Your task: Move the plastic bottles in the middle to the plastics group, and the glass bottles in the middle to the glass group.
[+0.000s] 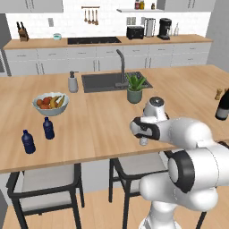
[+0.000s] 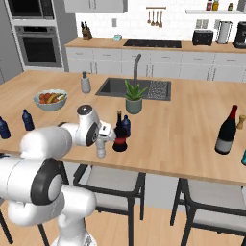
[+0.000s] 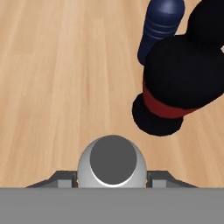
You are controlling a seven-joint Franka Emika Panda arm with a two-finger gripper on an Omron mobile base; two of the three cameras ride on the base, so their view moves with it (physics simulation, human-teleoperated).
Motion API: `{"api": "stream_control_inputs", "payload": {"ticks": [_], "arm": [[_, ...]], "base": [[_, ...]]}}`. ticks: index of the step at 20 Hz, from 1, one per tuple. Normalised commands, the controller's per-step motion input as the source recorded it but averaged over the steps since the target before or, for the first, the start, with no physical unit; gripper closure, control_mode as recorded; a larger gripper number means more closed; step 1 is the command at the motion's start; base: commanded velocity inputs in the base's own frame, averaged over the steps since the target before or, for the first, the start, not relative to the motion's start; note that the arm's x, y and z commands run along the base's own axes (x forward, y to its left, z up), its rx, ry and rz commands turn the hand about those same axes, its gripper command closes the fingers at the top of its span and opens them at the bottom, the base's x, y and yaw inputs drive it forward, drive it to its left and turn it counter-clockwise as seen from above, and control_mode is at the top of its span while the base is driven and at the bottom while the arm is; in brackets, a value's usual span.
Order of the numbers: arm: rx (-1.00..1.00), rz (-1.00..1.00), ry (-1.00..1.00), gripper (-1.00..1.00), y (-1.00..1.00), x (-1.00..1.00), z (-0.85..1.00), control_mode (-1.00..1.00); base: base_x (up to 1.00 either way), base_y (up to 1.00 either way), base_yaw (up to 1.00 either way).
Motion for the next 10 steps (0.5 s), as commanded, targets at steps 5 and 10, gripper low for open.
{"api": "stream_control_inputs", "payload": {"ticks": [5,10], "arm": [[0.00,0.12,-0.01,1.00,0.75,-0.32,0.36,-1.00],[0.01,0.27,0.00,1.00,0.95,-0.05,0.30,-1.00]], "base": [[0.00,0.00,0.00],[0.00,0.00,0.00]]}}
